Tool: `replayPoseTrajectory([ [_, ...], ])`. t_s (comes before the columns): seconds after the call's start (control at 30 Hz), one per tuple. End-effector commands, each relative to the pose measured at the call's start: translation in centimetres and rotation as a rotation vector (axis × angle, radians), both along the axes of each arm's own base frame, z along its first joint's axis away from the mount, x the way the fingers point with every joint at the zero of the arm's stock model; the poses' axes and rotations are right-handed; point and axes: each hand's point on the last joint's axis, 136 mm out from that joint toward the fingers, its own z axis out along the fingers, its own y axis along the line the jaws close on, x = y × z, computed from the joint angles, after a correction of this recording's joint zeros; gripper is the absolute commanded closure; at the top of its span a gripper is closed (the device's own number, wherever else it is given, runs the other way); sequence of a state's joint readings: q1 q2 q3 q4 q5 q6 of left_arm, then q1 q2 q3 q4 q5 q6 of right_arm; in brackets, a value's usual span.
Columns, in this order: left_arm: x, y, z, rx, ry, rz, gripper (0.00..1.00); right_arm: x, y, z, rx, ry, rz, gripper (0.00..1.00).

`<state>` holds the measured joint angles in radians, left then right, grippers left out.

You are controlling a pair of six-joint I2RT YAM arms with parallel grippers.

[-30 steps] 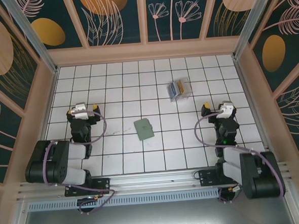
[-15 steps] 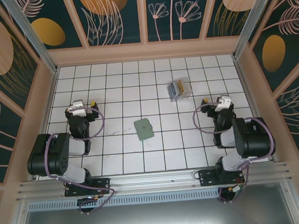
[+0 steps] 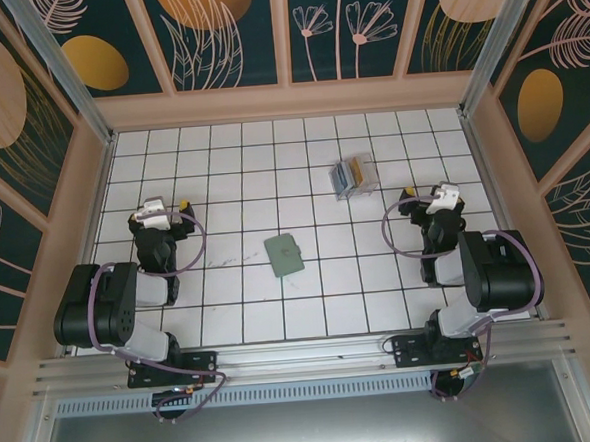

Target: Put the credit cards into the card holder

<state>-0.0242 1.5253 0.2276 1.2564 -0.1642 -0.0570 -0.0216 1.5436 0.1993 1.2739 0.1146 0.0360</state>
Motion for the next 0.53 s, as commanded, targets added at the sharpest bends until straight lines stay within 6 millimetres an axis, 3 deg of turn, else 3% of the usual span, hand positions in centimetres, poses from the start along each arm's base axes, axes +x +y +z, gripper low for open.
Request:
replayPoseTrajectory([
  [0.0, 0.16, 0.14, 0.92, -0.018, -0.036, 0.001, 0.01, 0.71, 0.83, 0.74, 0.002, -0.016, 0.048, 0.01],
  [0.07, 0.16, 0.13, 0.93, -0.019, -0.036, 0.001, 0.01, 0.93, 1.63, 0.64, -0.015, -0.006, 0.099, 0.01],
  [0.5, 0.18, 0.14, 1.01, -0.019, -0.038, 0.002, 0.01, 0.81, 1.73, 0.72, -0.018, -0.012, 0.102, 0.01],
])
